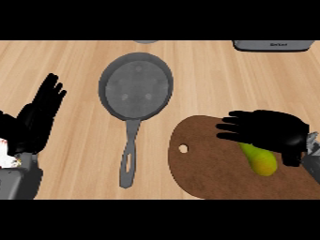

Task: Pick the pear from the cutting board and place it in the pan

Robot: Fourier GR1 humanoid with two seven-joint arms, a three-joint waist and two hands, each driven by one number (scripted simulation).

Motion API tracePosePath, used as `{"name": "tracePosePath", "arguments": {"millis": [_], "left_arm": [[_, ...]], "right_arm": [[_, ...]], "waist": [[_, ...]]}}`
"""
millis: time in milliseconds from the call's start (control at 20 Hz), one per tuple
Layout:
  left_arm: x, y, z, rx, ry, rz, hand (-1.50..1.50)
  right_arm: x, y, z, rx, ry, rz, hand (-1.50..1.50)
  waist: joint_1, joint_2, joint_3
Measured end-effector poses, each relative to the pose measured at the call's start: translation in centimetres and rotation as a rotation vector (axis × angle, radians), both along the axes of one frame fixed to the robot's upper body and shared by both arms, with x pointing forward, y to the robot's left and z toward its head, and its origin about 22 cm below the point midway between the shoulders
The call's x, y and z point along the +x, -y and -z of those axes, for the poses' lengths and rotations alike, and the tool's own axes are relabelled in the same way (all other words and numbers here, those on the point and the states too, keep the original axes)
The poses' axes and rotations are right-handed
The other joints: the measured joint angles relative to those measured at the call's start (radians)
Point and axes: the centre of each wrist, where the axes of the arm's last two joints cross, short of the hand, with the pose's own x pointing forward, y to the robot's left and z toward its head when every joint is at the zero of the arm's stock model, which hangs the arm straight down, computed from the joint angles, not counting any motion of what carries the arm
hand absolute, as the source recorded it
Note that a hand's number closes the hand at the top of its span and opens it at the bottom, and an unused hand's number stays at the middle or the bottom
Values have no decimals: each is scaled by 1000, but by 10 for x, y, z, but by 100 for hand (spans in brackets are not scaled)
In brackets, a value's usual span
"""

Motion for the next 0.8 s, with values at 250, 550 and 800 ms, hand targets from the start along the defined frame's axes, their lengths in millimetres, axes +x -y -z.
{"name": "tracePosePath", "arguments": {"millis": [250,550,800], "left_arm": [[0,11,-7,2,6,-7,0],[-5,11,-4,4,3,-12,0],[-4,5,-5,3,9,-7,0]], "right_arm": [[5,-3,19,27,-19,5,-150],[6,1,32,9,-43,9,-150],[5,-6,40,6,-50,-45,150]], "waist": [[-1,0,0],[-3,-2,-2],[-3,-6,-9]]}}
